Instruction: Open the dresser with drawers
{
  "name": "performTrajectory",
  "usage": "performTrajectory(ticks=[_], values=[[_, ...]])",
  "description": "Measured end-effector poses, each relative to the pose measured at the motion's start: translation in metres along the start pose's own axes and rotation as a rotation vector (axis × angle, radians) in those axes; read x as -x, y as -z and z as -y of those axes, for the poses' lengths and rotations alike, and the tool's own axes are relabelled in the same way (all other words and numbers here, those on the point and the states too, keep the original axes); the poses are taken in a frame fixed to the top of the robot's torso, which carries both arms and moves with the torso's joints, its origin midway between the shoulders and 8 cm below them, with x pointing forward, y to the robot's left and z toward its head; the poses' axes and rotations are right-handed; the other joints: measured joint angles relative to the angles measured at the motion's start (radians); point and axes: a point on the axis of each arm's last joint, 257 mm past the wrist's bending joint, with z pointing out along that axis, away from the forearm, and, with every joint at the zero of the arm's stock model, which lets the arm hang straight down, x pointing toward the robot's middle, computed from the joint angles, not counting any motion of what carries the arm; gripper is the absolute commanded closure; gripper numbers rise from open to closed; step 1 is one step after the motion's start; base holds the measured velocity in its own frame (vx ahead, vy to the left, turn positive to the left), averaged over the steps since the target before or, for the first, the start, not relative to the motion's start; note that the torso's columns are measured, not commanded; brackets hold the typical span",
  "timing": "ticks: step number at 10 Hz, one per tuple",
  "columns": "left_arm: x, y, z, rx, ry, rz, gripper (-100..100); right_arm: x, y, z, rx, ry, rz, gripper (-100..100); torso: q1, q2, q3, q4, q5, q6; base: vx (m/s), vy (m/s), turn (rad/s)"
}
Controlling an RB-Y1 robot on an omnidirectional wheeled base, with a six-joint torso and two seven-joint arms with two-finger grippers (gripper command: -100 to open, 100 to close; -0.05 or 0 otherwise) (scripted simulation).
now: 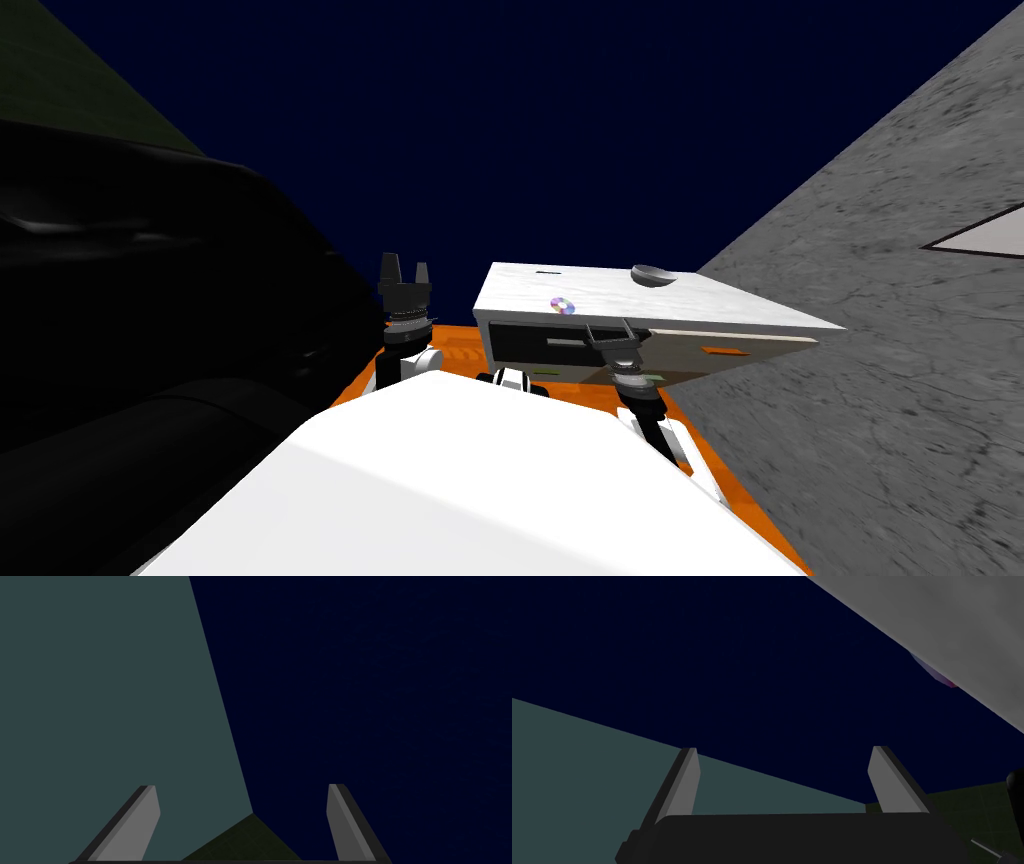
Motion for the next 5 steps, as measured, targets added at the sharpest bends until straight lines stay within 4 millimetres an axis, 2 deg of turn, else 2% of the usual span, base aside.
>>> performTrajectory(ticks=[5], values=[[0.0, 0.0, 0.0, 0.0, 0.0, 0.0, 0, -0.0019, 0.0021, 0.0011, 0.003, 0.042, -0.003, -100, 0.001, 0.0, 0.0, 0.0, 0.0, 0.0, 0.001, 0.002, 0.011]])
